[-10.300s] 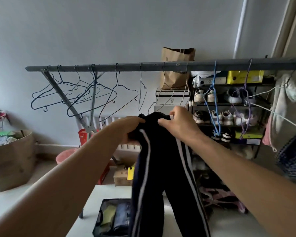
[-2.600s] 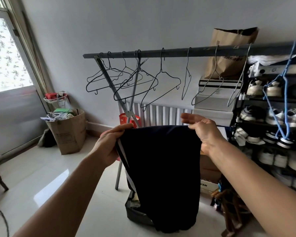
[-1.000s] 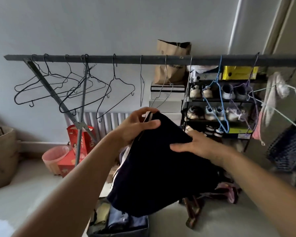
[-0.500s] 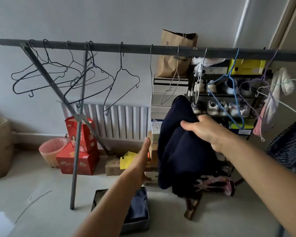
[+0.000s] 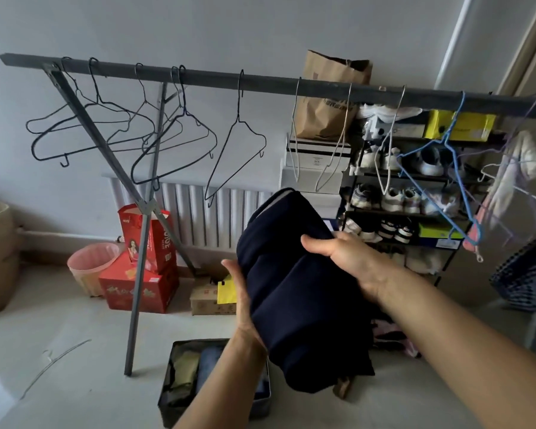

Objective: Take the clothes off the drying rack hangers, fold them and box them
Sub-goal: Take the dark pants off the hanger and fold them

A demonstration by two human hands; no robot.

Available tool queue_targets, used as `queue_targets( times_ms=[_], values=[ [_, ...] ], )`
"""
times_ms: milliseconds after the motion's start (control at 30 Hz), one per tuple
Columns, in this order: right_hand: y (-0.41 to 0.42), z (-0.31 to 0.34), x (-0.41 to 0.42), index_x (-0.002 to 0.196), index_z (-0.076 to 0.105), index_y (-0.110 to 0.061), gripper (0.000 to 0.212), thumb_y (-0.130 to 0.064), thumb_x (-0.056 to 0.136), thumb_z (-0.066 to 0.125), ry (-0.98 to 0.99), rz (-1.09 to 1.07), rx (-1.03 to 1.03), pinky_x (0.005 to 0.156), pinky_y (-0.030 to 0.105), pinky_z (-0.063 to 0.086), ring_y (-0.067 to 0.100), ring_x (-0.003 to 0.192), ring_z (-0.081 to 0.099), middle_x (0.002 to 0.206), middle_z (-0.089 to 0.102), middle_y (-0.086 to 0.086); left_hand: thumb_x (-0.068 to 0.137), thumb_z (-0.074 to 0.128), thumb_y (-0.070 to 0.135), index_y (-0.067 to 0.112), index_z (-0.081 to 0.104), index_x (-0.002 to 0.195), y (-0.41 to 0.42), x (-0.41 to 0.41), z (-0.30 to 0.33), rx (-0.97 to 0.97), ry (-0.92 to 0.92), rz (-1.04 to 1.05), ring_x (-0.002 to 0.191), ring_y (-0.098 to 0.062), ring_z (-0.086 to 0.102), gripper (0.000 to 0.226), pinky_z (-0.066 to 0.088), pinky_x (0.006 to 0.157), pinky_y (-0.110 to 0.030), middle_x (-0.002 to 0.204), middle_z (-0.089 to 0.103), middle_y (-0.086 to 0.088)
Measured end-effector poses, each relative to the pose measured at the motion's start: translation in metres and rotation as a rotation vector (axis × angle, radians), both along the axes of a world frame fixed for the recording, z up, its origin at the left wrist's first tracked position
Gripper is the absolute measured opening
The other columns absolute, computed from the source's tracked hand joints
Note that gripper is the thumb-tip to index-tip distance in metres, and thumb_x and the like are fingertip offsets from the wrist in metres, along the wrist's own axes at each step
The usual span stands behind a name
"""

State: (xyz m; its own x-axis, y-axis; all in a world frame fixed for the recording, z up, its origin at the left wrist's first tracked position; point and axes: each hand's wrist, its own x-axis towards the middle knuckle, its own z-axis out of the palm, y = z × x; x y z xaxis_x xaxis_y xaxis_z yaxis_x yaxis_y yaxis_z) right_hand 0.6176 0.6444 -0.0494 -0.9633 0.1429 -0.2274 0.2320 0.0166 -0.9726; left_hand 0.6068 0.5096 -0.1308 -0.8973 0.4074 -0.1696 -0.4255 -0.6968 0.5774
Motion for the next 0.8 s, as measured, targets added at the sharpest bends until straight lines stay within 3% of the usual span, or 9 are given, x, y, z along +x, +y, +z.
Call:
queue_targets(
  times_ms=[67, 167, 233, 300, 367, 433, 533, 700, 800],
  values=[
    [0.001, -0.008, -0.004, 0.106, 0.067, -0.013, 0.028, -0.029, 0.084, 0.073, 0.085, -0.066, 0.311, 0.08, 0.039, 0.058, 0.023, 0.082, 0.071, 0.093, 0.074, 0.006, 0.088, 0.034, 0.062, 0.016, 0.08, 0.065, -0.008, -0.003, 0.005, 0.144, 0.055, -0.034, 0.065, -0.018, 0.073, 0.069, 0.056, 0.048, -0.028, 0.075, 0.075, -0.007],
    [0.001, -0.018, -0.001, 0.097, 0.066, -0.022, 0.025, -0.038, 0.08, 0.072, 0.164, -0.144, 0.654, 0.077, 0.034, 0.056, 0.015, 0.083, 0.068, 0.09, 0.071, -0.005, 0.066, 0.076, 0.044, 0.008, 0.079, 0.09, -0.022, -0.017, -0.003, 0.153, 0.126, -0.094, 0.084, -0.027, 0.073, 0.044, 0.06, 0.068, -0.035, 0.096, 0.075, -0.015],
    [-0.002, -0.026, 0.0, 0.097, 0.066, -0.025, 0.043, -0.056, 0.067, 0.07, 0.148, -0.148, 0.695, 0.081, 0.037, 0.056, 0.014, 0.085, 0.068, 0.092, 0.071, -0.008, 0.059, 0.079, 0.034, 0.004, 0.076, 0.097, -0.028, -0.031, -0.014, 0.169, 0.104, -0.126, 0.087, -0.027, 0.072, 0.048, 0.058, 0.076, -0.034, 0.097, 0.074, -0.016],
    [-0.001, -0.033, -0.001, 0.098, 0.069, -0.025, 0.056, -0.065, 0.059, 0.072, 0.119, -0.102, 0.586, 0.083, 0.038, 0.056, 0.015, 0.087, 0.07, 0.093, 0.073, -0.006, 0.058, 0.076, 0.033, 0.005, 0.074, 0.096, -0.033, -0.037, -0.014, 0.171, 0.063, -0.086, 0.084, -0.025, 0.072, 0.047, 0.057, 0.076, -0.031, 0.093, 0.073, -0.014],
    [-0.002, -0.035, 0.001, 0.107, 0.07, -0.022, 0.046, -0.052, 0.072, 0.074, 0.056, 0.049, 0.259, 0.085, 0.035, 0.055, 0.019, 0.091, 0.072, 0.098, 0.075, -0.001, 0.065, 0.071, 0.033, 0.006, 0.075, 0.089, -0.032, -0.04, -0.014, 0.22, 0.046, -0.016, 0.08, -0.021, 0.071, 0.036, 0.058, 0.07, -0.027, 0.087, 0.073, -0.013],
    [-0.004, -0.039, 0.006, 0.111, 0.071, -0.019, 0.039, -0.038, 0.078, 0.075, -0.021, 0.158, -0.009, 0.09, 0.04, 0.054, 0.026, 0.099, 0.07, 0.106, 0.074, 0.007, 0.087, 0.053, 0.032, 0.007, 0.075, 0.08, -0.03, -0.041, -0.014, 0.114, 0.028, 0.078, 0.072, -0.015, 0.07, 0.034, 0.056, 0.064, -0.02, 0.077, 0.071, -0.01],
    [-0.005, -0.046, 0.007, 0.101, 0.075, -0.026, 0.031, -0.034, 0.071, 0.077, -0.011, 0.178, -0.085, 0.094, 0.046, 0.051, 0.032, 0.103, 0.069, 0.111, 0.072, 0.012, 0.105, 0.033, 0.023, 0.018, 0.063, 0.085, -0.034, -0.043, -0.002, -0.021, 0.109, 0.18, 0.064, 0.002, 0.066, 0.037, 0.05, 0.072, -0.02, 0.075, 0.067, 0.002],
    [-0.01, -0.044, 0.007, 0.082, 0.079, -0.026, 0.014, -0.021, 0.073, 0.07, 0.031, 0.179, -0.182, 0.079, 0.038, 0.055, 0.023, 0.079, 0.072, 0.093, 0.075, 0.008, 0.093, 0.043, 0.047, 0.006, 0.076, 0.093, -0.056, -0.053, 0.003, -0.08, 0.085, -0.075, 0.078, -0.017, 0.074, 0.053, 0.056, 0.063, -0.023, 0.088, 0.075, -0.012],
    [-0.018, -0.053, 0.006, 0.101, 0.073, -0.012, 0.031, -0.019, 0.071, 0.077, -0.01, 0.181, -0.244, 0.073, 0.036, 0.057, 0.026, 0.078, 0.072, 0.096, 0.074, 0.014, 0.097, 0.03, 0.057, 0.01, 0.068, 0.113, -0.066, -0.058, 0.008, -0.099, 0.028, -0.056, 0.089, -0.017, 0.073, 0.063, 0.056, 0.075, -0.026, 0.1, 0.075, -0.014]
  ],
)
